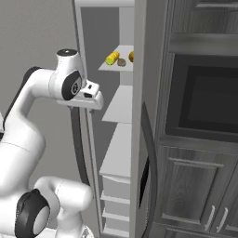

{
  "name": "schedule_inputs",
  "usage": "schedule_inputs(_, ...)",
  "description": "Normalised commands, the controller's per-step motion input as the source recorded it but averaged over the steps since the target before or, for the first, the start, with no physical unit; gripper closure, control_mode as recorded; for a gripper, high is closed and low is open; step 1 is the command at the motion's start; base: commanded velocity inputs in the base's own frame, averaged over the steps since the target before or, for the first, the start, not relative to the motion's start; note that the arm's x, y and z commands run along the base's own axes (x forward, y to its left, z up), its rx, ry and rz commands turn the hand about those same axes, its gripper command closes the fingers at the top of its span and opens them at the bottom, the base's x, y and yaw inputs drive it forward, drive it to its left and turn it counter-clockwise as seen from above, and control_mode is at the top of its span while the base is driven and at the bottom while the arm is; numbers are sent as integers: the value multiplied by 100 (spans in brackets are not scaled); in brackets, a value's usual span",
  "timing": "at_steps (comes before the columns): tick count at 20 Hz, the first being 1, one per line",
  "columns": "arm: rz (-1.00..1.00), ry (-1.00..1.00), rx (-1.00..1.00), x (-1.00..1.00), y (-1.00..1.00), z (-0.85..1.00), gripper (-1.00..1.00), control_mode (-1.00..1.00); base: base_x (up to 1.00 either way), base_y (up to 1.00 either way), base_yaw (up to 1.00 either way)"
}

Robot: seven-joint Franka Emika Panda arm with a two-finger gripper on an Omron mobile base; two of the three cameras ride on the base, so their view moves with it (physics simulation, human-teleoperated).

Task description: Take the lemon, garlic, and corn from the freezer and place them in the bowl on the counter.

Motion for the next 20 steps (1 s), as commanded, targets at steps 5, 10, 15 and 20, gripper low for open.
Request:
schedule_inputs(5, 0, 0, 0, -38, 0, 7, -100, -100, 0, 0, 0)
schedule_inputs(10, 0, 1, -1, -45, 0, 20, -100, -100, 0, 0, 0)
schedule_inputs(15, 0, 1, -3, -37, 8, 16, -100, -100, 0, 0, 0)
schedule_inputs(20, 0, 0, -5, -18, 36, 19, -100, -100, 0, 0, 0)
